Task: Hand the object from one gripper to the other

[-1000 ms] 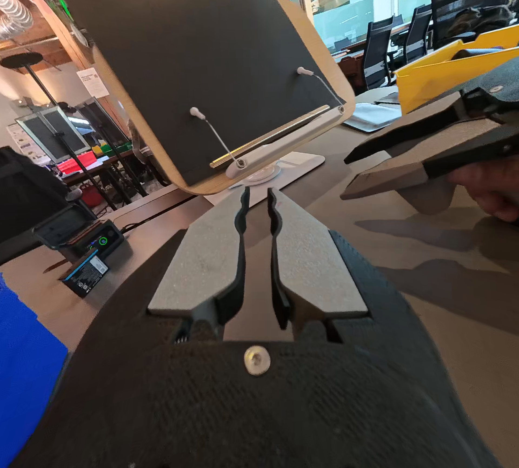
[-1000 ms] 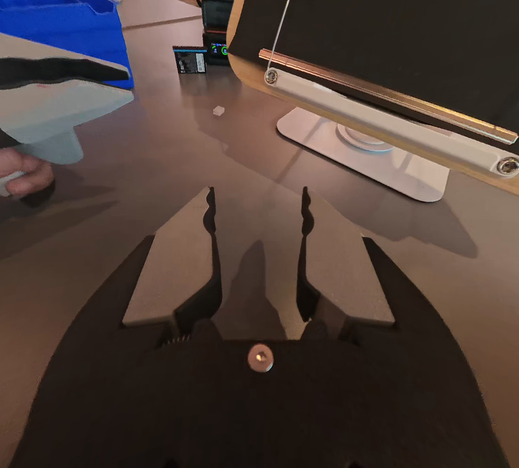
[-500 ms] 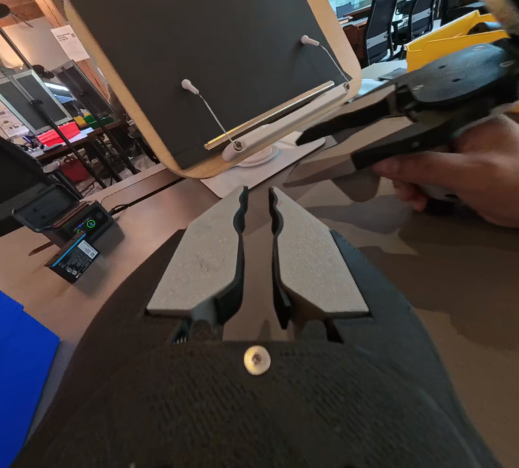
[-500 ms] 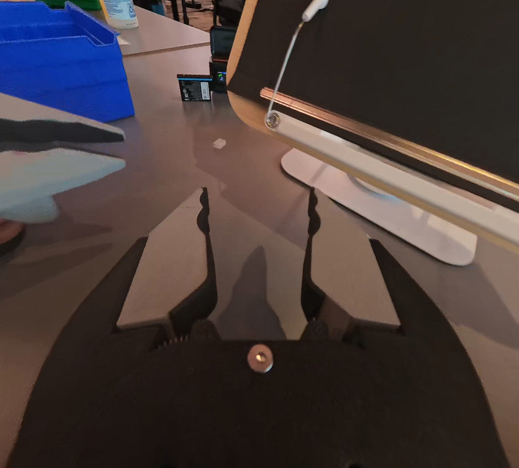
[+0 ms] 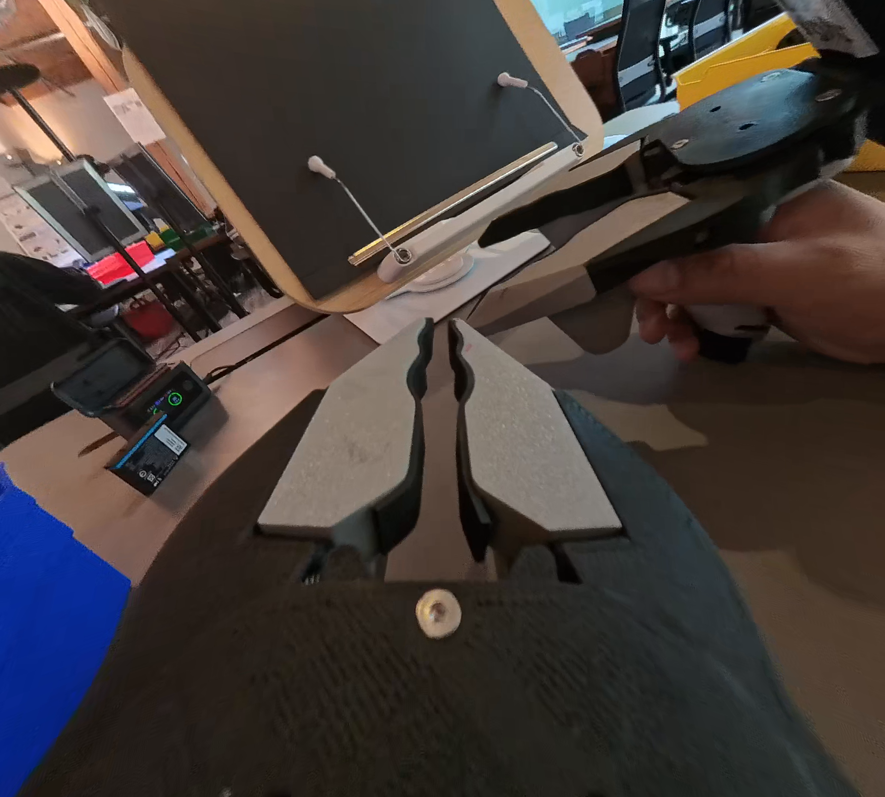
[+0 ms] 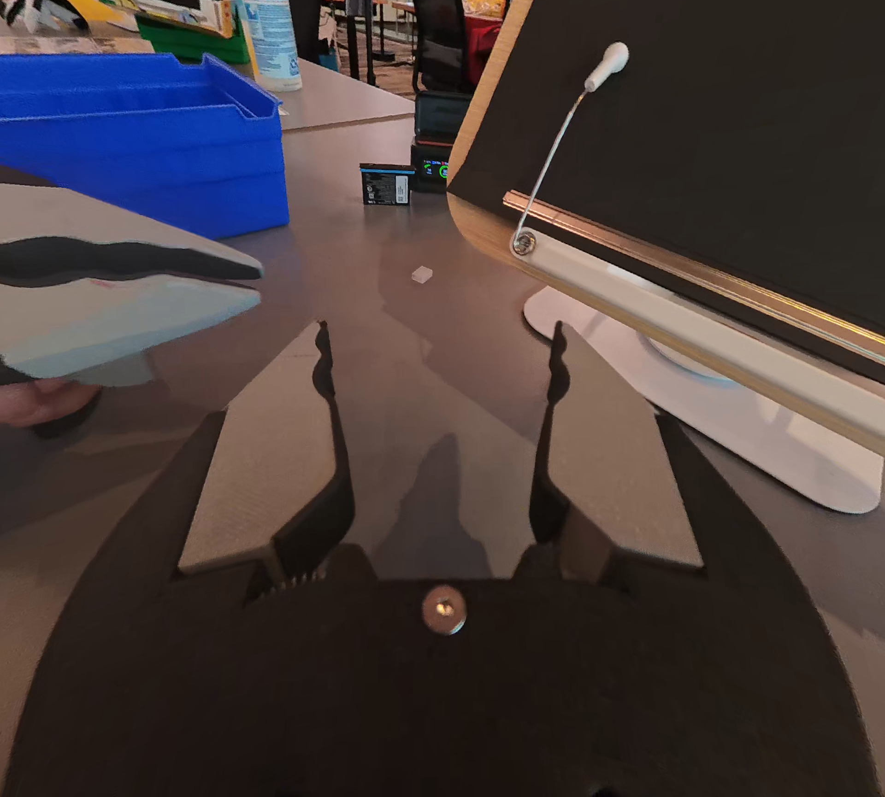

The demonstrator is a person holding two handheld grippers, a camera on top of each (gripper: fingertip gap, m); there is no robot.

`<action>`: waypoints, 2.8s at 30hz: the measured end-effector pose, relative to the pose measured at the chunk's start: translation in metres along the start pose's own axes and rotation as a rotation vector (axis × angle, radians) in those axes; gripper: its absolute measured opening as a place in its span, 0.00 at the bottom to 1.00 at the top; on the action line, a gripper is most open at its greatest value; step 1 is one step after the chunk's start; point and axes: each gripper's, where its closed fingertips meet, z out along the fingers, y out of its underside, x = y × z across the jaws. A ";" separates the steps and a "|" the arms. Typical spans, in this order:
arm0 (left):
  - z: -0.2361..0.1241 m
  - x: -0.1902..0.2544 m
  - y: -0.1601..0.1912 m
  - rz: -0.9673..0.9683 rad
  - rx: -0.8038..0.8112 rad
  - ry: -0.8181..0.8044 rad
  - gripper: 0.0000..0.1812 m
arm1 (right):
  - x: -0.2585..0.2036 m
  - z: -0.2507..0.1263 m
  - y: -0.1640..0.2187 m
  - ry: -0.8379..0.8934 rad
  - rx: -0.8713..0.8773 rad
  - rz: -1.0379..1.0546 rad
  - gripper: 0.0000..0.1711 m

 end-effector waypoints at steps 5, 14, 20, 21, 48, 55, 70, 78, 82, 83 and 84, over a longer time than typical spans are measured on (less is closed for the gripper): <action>-0.009 0.006 -0.005 -0.013 0.016 -0.027 0.05 | 0.009 -0.008 0.009 0.047 -0.052 0.022 0.56; -0.019 0.018 -0.009 0.031 0.012 -0.060 0.00 | 0.011 -0.036 0.015 0.070 -0.052 0.063 0.50; 0.019 0.017 0.030 0.025 -0.225 0.109 0.11 | 0.018 -0.026 0.017 0.055 -0.073 0.032 0.43; 0.026 0.013 0.033 0.030 -0.234 0.119 0.12 | 0.019 -0.021 0.017 0.047 -0.078 0.027 0.43; -0.023 -0.011 -0.002 -0.045 -0.327 0.184 0.17 | 0.018 -0.001 0.013 -0.016 -0.080 0.008 0.44; -0.108 -0.229 -0.051 -0.234 -0.364 -0.115 0.16 | 0.023 0.000 0.015 -0.040 -0.083 0.086 0.44; -0.118 -0.255 0.202 -0.446 -1.117 -0.006 0.10 | 0.014 0.004 0.015 -0.095 -0.096 0.087 0.43; -0.118 -0.301 0.130 -0.017 -1.046 -0.181 0.00 | 0.015 0.002 0.012 -0.117 -0.074 0.122 0.43; -0.094 -0.312 0.009 0.088 -0.716 -0.300 0.01 | -0.006 -0.005 0.009 -0.256 -0.055 0.122 0.39; -0.085 -0.303 -0.024 0.074 -0.605 -0.298 0.01 | -0.018 -0.008 0.007 -0.337 -0.052 0.135 0.38; -0.077 -0.289 -0.055 0.058 -0.498 -0.275 0.00 | -0.026 -0.011 0.005 -0.394 -0.046 0.156 0.39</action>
